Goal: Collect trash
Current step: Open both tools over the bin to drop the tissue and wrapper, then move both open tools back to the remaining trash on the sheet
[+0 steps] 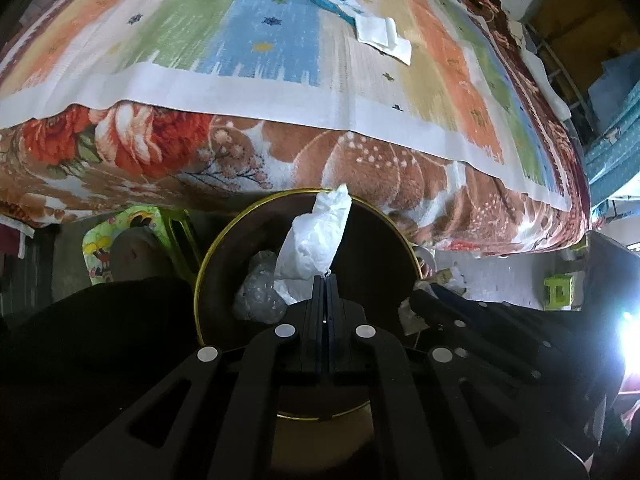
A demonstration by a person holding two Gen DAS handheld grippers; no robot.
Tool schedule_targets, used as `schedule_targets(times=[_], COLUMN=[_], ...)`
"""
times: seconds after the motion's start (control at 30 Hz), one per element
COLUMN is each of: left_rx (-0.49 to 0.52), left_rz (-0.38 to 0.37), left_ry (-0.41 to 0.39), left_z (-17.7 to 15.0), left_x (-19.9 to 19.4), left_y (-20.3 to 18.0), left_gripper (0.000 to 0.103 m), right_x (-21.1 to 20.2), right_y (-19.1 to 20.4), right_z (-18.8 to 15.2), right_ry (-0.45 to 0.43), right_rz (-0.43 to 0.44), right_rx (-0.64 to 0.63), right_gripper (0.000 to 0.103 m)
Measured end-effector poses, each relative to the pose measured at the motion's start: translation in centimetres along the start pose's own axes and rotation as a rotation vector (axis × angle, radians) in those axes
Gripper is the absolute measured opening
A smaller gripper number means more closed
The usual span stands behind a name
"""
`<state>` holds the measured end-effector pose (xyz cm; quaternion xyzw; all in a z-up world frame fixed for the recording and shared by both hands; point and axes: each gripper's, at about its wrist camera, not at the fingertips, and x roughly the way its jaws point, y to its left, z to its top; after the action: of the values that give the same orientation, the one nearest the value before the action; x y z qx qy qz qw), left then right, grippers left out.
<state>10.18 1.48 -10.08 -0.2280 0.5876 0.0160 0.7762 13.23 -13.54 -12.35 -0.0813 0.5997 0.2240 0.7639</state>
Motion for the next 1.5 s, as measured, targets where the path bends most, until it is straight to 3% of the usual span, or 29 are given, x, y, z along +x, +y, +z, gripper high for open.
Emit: schedule_targets(times=[0.2, 0.27, 0.3, 0.33, 0.37, 0.43, 0.53, 0.73, 0.87, 1.0, 1.1, 1.2, 1.4, 1.5], left_rx=[-0.011, -0.010, -0.015, -0.024, -0.034, -0.078, -0.152, -0.147, -0.130, -0.076, -0.055, -0.029, -0.039, -0.028], left_rz=[-0.001, -0.002, 0.001, -0.001, -0.004, -0.028, -0.046, -0.029, -0.030, 0.046, 0.128, 0.163, 0.204, 0.190], left_ry=[0.011, 0.016, 0.020, 0.022, 0.022, -0.003, -0.100, -0.179, -0.203, -0.324, -0.429, -0.468, -0.452, -0.421], left_z=[0.1, 0.0, 0.1, 0.1, 0.2, 0.6, 1.5, 2.1, 2.4, 2.7, 3.4, 4.3, 6.8, 8.1], left_x=[0.2, 0.2, 0.3, 0.2, 0.2, -0.7, -3.1, -5.0, -5.2, -7.2, -8.9, -9.8, -10.0, -10.1], left_y=[0.3, 0.2, 0.3, 0.4, 0.6, 1.6, 3.2, 3.4, 3.1, 2.5, 2.4, 2.4, 3.1, 3.2], left_gripper=[0.000, 0.001, 0.006, 0.012, 0.027, 0.031, 0.035, 0.054, 0.073, 0.095, 0.097, 0.097, 0.097, 0.097], right_x=[0.1, 0.1, -0.1, -0.3, -0.5, -0.8, -1.4, -2.8, -3.8, -5.2, -6.3, -7.4, -8.9, -9.4], right_y=[-0.5, -0.6, -0.5, -0.5, -0.5, -0.6, -0.7, -0.8, -1.0, -1.1, -0.6, -0.3, -0.5, -0.3], right_z=[0.1, 0.1, 0.1, 0.2, 0.2, 0.3, 0.4, 0.6, 1.0, 1.8, 2.5, 3.6, 5.8, 7.4], right_ry=[0.003, 0.000, -0.008, -0.020, -0.028, -0.044, -0.065, -0.119, -0.158, -0.221, -0.273, -0.322, -0.393, -0.426], right_rz=[-0.003, 0.000, 0.001, 0.002, 0.002, 0.003, 0.015, 0.023, 0.030, 0.013, 0.002, -0.029, -0.037, -0.068], right_rx=[0.022, 0.025, 0.025, 0.024, 0.024, 0.025, 0.026, 0.026, 0.032, 0.013, -0.033, -0.074, -0.077, -0.108], right_gripper=[0.018, 0.023, 0.028, 0.040, 0.048, 0.051, 0.056, 0.065, 0.074, 0.085, 0.092, 0.094, 0.094, 0.094])
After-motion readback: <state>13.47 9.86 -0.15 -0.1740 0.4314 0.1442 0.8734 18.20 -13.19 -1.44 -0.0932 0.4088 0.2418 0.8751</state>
